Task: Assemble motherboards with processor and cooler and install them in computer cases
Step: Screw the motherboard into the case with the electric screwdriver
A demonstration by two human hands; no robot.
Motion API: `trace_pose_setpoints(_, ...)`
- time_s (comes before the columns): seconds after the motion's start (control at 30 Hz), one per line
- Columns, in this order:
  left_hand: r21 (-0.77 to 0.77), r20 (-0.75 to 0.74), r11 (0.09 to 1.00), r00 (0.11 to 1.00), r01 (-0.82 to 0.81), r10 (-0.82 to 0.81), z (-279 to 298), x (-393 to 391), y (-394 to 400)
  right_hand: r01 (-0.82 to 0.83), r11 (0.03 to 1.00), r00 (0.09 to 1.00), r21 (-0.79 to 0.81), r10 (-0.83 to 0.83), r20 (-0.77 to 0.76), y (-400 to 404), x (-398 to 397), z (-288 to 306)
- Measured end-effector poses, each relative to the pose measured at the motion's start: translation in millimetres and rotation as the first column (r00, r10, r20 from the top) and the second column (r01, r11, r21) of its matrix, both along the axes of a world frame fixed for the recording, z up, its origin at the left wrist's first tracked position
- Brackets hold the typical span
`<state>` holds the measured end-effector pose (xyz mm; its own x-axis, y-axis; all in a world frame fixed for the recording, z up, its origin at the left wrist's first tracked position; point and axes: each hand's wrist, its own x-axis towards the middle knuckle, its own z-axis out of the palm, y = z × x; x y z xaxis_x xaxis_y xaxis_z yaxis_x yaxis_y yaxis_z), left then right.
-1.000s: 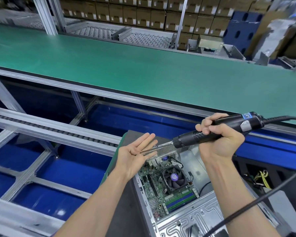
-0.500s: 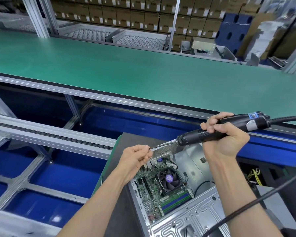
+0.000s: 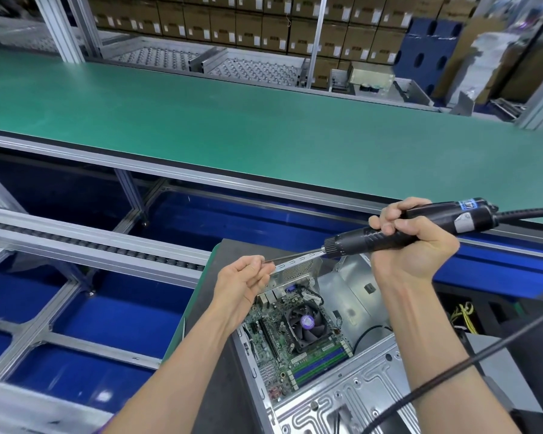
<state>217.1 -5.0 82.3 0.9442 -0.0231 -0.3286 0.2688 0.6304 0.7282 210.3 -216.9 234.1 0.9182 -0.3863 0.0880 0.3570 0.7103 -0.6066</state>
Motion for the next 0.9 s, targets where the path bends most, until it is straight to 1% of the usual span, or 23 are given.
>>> trace_pose_setpoints(0.17, -0.011, 0.017, 1.0, 1.0, 0.021, -0.021, 0, 0, 1, 0.007, 1.0, 1.0, 0.007, -0.007, -0.006, 1, 1, -2)
trace_pose_setpoints(0.33, -0.079, 0.01, 0.997, 1.0, 0.011, -0.01, -3, 0, 5, 0.013, 1.0, 1.0, 0.013, -0.013, -0.004, 0, 4, -4)
trace_pose_setpoints(0.43, -0.086, 0.012, 0.996, 1.0, 0.013, -0.012, -3, 0, 6, 0.002, 1.0, 1.0, 0.015, -0.002, 0.004, 2, 5, -4)
trace_pose_setpoints(0.7, -0.167, 0.037, 0.986, 0.999, -0.026, 0.033, -1, -1, 6, -0.005, 0.999, 1.0, 0.045, 0.004, 0.006, 9, 6, -4)
trace_pose_setpoints(0.9, -0.146, 0.04, 0.988, 0.998, -0.043, 0.049, 2, -2, 5, -0.005, 0.998, 1.0, 0.062, 0.005, -0.004, 12, 5, -3)
